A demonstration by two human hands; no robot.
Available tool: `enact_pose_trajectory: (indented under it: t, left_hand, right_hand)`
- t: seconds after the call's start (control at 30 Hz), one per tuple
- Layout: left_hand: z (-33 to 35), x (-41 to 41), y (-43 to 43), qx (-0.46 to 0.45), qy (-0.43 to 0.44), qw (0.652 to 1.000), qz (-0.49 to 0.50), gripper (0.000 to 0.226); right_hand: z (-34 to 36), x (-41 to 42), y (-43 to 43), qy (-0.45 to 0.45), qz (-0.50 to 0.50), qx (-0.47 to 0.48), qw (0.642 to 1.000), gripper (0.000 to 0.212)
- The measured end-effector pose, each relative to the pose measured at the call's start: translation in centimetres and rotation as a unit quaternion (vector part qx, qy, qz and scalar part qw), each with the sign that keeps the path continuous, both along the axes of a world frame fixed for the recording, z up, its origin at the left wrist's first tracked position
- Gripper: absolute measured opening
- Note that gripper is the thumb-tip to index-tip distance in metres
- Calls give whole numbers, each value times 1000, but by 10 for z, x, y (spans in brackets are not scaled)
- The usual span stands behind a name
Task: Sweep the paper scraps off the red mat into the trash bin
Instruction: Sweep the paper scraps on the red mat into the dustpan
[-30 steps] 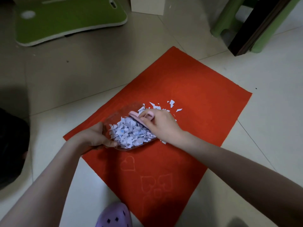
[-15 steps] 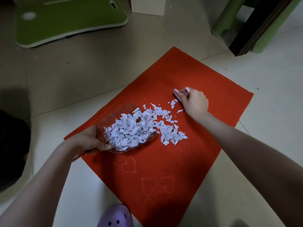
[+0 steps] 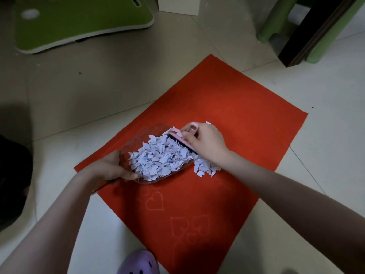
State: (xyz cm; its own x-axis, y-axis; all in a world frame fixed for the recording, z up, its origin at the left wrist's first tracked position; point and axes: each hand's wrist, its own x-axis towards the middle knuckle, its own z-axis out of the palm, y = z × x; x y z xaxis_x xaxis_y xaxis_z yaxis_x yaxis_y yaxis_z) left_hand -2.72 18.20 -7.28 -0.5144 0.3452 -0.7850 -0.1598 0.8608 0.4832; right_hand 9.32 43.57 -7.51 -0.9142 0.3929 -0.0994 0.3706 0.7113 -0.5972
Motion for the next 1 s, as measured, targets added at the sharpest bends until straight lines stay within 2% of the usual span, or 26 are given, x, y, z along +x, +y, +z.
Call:
enact_pose_trajectory:
  t: [0.2, 0.33, 0.53, 0.67, 0.77, 0.83, 0.93, 1.0]
  left_hand:
    - [3, 5, 1, 14, -10, 1000, 21, 98]
    - [5, 9, 10, 18, -22, 999, 30, 62]
    - [5, 5, 8, 3, -19, 1000, 17, 74]
    - [2, 2, 5, -8, -12, 1000, -4, 101]
    - [0, 0, -1, -11, -4, 1000, -4, 105]
    - [3, 2, -1, -2, -8, 1000, 6, 97]
    - [4, 3, -2, 15, -30, 999, 41, 70]
    - [3, 2, -3, 17, -31, 999, 35, 70]
  right_hand:
    - [14, -9, 28, 53, -39, 40, 997, 17]
    - [3, -32, 29, 25, -14, 79, 996, 19]
    - [-5, -28, 15, -46, 81, 88, 992, 19]
    - [0, 0, 21, -66, 132, 44, 988, 16]
    - [10, 14, 26, -42, 156, 19, 987, 14]
    - [17, 16, 35, 0, 136, -1, 991, 14]
    - [24, 10, 53, 46, 78, -19, 996, 22]
    - [25, 5, 65, 45, 35, 5, 998, 20]
